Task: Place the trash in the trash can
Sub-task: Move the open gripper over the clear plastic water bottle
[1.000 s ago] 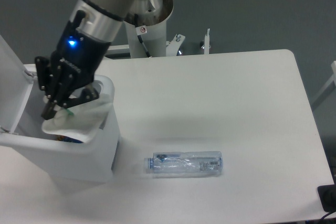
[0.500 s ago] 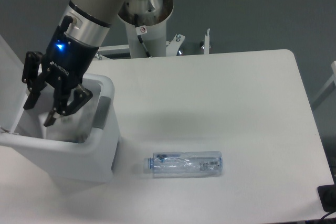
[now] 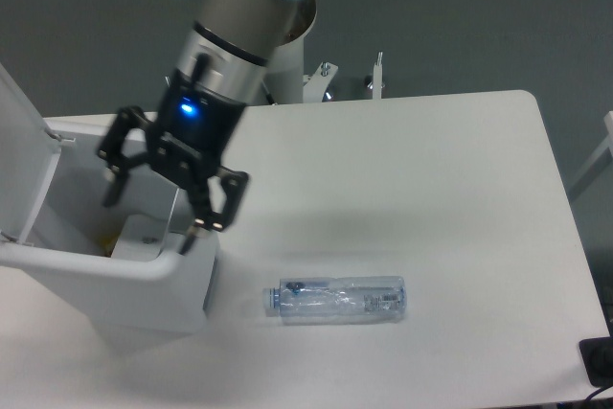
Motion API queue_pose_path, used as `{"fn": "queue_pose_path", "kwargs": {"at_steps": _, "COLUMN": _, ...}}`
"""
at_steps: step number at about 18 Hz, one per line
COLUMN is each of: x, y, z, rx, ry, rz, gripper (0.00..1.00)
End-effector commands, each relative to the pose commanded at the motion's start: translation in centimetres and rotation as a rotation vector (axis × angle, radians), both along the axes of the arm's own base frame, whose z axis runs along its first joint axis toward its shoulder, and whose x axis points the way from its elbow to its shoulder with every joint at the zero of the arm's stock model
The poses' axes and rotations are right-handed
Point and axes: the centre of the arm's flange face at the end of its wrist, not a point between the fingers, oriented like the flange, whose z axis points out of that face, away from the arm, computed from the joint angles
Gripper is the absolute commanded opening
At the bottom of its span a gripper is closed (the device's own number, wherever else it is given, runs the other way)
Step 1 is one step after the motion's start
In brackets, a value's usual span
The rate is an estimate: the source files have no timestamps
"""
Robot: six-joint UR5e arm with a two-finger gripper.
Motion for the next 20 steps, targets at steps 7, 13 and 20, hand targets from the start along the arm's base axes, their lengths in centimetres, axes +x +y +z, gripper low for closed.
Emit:
{"fn": "queue_pose_path", "kwargs": {"at_steps": 7, "x": -9.5, "y": -2.5, "z": -7.5, "rx": -0.057, "ry": -0.010, "rz": 0.041, "gripper": 1.00}}
{"fn": "queue_pose_path", "kwargs": {"at_steps": 13, "x": -11.1, "y": -2.3, "z": -11.1, "rx": -0.097, "ry": -0.019, "rz": 0.030, "gripper": 1.00}}
{"fn": "queue_pose_path", "kwargs": {"at_steps": 20, "x": -11.3, "y": -2.1, "z": -15.7, "rx": -0.387, "ry": 0.243, "rz": -0.018, "gripper": 1.00}}
